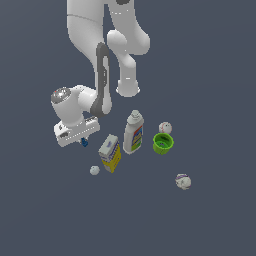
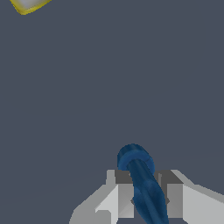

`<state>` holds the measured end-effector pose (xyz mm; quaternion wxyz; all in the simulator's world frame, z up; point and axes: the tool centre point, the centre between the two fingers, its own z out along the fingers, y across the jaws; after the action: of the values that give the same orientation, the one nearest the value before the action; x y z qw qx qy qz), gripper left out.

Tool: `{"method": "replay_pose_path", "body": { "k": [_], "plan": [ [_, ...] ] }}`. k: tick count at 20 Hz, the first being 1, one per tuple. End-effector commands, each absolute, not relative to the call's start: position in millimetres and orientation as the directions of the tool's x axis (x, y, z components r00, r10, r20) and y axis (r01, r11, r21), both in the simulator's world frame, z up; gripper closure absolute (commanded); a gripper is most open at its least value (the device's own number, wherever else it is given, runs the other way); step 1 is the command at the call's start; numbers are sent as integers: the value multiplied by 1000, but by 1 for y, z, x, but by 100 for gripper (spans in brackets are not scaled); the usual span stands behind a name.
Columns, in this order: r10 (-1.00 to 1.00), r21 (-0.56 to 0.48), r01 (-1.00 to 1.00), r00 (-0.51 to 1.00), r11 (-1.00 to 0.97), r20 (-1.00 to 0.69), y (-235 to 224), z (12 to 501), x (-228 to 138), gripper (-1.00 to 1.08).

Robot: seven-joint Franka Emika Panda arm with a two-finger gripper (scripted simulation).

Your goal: Pick up a designated object from a clutter of objects.

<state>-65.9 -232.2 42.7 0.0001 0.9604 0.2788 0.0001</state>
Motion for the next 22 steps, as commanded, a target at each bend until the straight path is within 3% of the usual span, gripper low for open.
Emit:
{"method": "replay_pose_path", "body": {
  "k": [1, 11, 22],
  "plan": [
    [536, 0, 536, 844, -844, 0, -232, 42, -66, 108],
    [536, 0, 536, 844, -844, 1, -215, 58, -66, 108],
    [535, 0, 535, 845, -845, 0, -147, 120, -64, 108]
  ]
}}
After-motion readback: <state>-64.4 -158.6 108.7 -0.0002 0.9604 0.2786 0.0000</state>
